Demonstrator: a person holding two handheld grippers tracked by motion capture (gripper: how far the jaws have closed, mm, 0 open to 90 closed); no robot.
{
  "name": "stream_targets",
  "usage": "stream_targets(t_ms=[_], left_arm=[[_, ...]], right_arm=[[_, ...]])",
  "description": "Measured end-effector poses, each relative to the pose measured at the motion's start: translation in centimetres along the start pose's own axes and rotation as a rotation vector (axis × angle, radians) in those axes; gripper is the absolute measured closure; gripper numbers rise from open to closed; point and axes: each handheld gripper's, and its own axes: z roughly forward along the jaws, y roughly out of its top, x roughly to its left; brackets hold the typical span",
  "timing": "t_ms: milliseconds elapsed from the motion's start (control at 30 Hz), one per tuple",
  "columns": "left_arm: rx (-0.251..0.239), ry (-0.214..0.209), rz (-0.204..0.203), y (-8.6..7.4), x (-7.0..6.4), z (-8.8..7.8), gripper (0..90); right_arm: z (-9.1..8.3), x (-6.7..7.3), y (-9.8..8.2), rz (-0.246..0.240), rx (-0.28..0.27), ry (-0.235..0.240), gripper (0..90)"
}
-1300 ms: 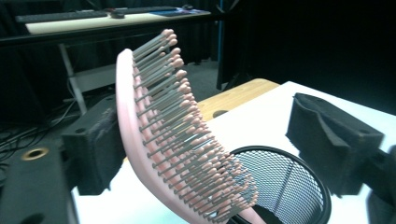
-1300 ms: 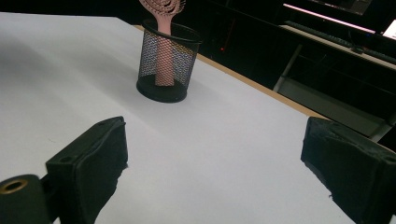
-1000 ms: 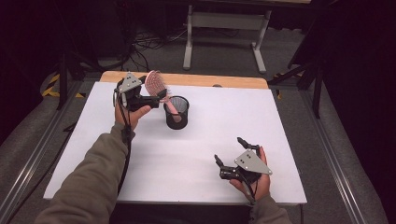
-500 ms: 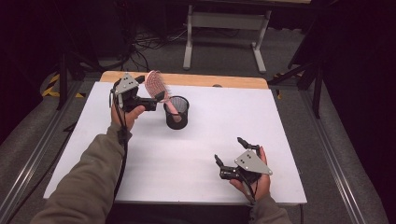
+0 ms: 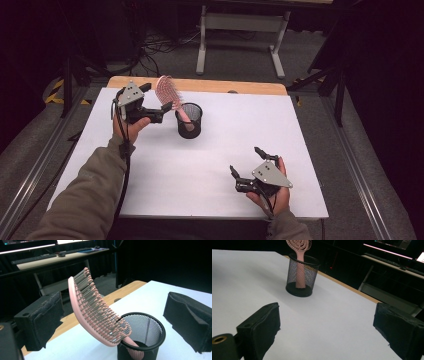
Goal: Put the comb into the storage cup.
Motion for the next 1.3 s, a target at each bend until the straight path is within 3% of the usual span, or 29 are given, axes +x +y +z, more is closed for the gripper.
stream_targets(t_ms=[767, 1300], left_arm=[[-0.013, -0.044, 0.076, 0.2, -1.3, -2.9, 4.0], [-0.009, -0.077, 0.092, -1.2, -2.5, -4.4, 4.1]], right_arm=[[-0.1, 0.1, 0.1, -0.003, -0.002, 0.0, 7.3], [-0.3, 0.0, 0.3, 0.007, -0.021, -0.012, 7.4]])
